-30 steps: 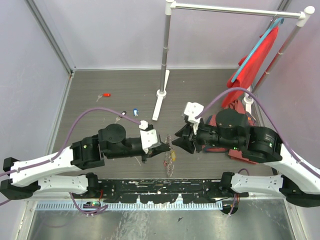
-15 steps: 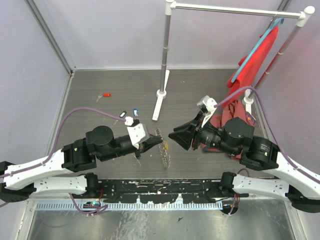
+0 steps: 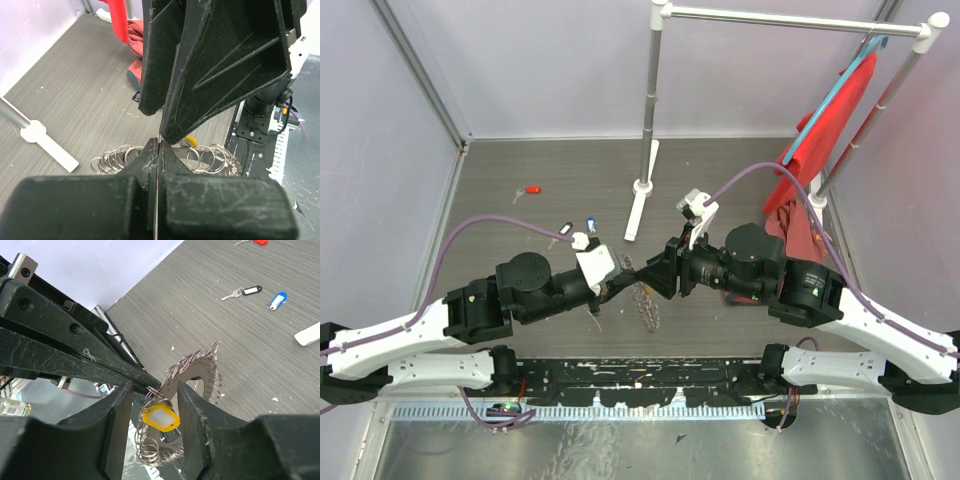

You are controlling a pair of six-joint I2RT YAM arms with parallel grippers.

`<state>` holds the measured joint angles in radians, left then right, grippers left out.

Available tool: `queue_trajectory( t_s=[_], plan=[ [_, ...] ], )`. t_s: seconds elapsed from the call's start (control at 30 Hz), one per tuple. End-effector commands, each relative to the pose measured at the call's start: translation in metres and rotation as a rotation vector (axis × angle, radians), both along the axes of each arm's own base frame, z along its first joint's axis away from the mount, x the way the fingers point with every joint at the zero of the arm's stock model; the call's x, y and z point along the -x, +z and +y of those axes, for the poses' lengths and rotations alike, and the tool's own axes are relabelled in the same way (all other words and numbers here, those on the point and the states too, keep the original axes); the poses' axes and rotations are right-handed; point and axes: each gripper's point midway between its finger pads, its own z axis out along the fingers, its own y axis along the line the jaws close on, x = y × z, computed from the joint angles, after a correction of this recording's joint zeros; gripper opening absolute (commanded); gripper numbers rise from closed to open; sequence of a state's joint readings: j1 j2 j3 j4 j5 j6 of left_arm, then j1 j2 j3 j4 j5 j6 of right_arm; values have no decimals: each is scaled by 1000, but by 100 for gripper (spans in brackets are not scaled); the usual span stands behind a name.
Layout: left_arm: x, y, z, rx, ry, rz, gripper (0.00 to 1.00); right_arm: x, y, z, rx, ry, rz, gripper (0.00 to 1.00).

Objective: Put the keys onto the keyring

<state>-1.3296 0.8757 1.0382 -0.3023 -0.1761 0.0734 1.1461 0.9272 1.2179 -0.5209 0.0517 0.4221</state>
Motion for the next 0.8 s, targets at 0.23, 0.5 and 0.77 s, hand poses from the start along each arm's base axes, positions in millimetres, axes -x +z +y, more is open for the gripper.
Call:
queue_trajectory(
  t_s=[0.23, 0.5, 0.77],
  plan=[
    [-2, 27, 0, 79, 11, -24, 0, 7, 31, -9, -71, 12, -20, 47],
    [-1, 27, 0, 78, 6, -22, 0, 12, 20, 1, -35, 55, 10, 33],
    [-1, 27, 0, 74, 5, -24, 0, 8, 20, -3, -27, 29, 8, 13]
  ],
)
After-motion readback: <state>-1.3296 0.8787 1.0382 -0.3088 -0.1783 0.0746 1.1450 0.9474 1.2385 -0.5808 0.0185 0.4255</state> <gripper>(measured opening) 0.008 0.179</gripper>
